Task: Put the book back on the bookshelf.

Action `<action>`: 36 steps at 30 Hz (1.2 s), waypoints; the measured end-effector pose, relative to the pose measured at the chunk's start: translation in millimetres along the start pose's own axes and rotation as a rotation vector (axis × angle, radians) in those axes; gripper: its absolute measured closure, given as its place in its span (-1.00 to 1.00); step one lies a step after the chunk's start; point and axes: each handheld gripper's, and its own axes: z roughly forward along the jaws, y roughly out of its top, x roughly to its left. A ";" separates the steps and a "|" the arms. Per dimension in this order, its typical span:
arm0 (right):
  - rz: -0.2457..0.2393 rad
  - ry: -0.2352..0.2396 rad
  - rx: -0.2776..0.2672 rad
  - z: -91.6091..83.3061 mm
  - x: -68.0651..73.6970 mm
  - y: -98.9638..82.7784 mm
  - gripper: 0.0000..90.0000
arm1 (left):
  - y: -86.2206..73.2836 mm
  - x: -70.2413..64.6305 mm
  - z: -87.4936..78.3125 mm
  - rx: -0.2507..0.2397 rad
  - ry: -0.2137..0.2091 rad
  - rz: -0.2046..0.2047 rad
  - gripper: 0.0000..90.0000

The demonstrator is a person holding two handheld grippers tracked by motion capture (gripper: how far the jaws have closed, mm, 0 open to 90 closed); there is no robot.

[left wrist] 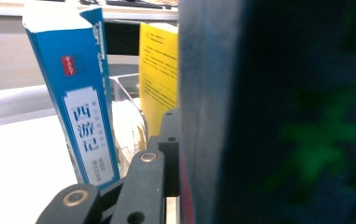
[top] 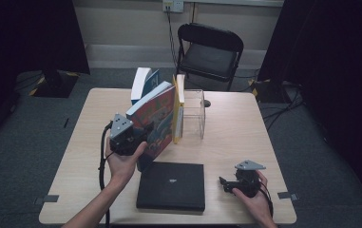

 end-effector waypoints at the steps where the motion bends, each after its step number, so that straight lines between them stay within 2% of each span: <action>1: -0.005 0.002 -0.005 -0.2 0.0 -0.8 -0.69 | 0.5 -0.7 2.2 -0.003 0.014 0.003 0.66; 3: -0.005 0.005 -0.022 -0.1 -0.2 -2.8 -0.69 | 1.7 -1.4 7.9 -0.004 0.037 -0.013 0.66; 6: -0.004 0.005 -0.021 -0.1 -0.2 -2.8 -0.69 | 3.0 -0.9 15.0 -0.005 0.043 -0.024 0.66; 8: -0.004 0.005 -0.021 0.0 -0.2 -2.7 -0.69 | 4.8 -3.3 21.0 -0.004 0.050 -0.008 0.66; 13: -0.006 0.005 -0.020 0.5 0.1 -2.2 -0.70 | 10.6 -6.8 33.4 -0.010 0.071 -0.020 0.66; 16: -0.006 0.005 -0.020 0.5 0.1 -2.2 -0.70 | 16.4 -9.3 45.6 -0.005 0.101 0.005 0.66; 17: -0.006 0.005 -0.020 0.5 0.1 -2.2 -0.70 | 17.4 -9.1 48.7 -0.008 0.103 -0.001 0.66; 20: -0.006 0.005 -0.020 0.5 0.1 -2.2 -0.70 | 17.8 -8.1 57.7 0.001 0.123 -0.019 0.66; 24: -0.006 0.005 -0.020 0.5 0.2 -2.2 -0.69 | 15.5 -7.6 67.7 0.012 0.155 -0.008 0.66; 26: -0.007 0.005 -0.020 0.5 0.2 -2.2 -0.69 | 13.4 -5.6 77.5 0.024 0.182 -0.028 0.66; 28: -0.007 0.005 -0.020 0.5 0.2 -2.2 -0.69 | 12.9 -4.5 80.2 0.031 0.183 -0.036 0.66; 29: -0.007 0.006 -0.020 0.5 0.2 -2.2 -0.69 | 11.9 -4.5 86.4 0.029 0.192 -0.034 0.66; 32: -0.007 0.006 -0.020 0.5 0.2 -2.2 -0.69 | 11.1 -4.4 91.8 0.030 0.205 -0.023 0.66; 33: -0.007 0.005 -0.020 0.5 0.2 -2.2 -0.69 | 11.0 -4.8 97.3 0.032 0.218 -0.052 0.66; 36: -0.006 0.006 -0.020 0.5 0.2 -2.2 -0.69 | 10.4 -5.2 102.4 0.025 0.224 -0.052 0.66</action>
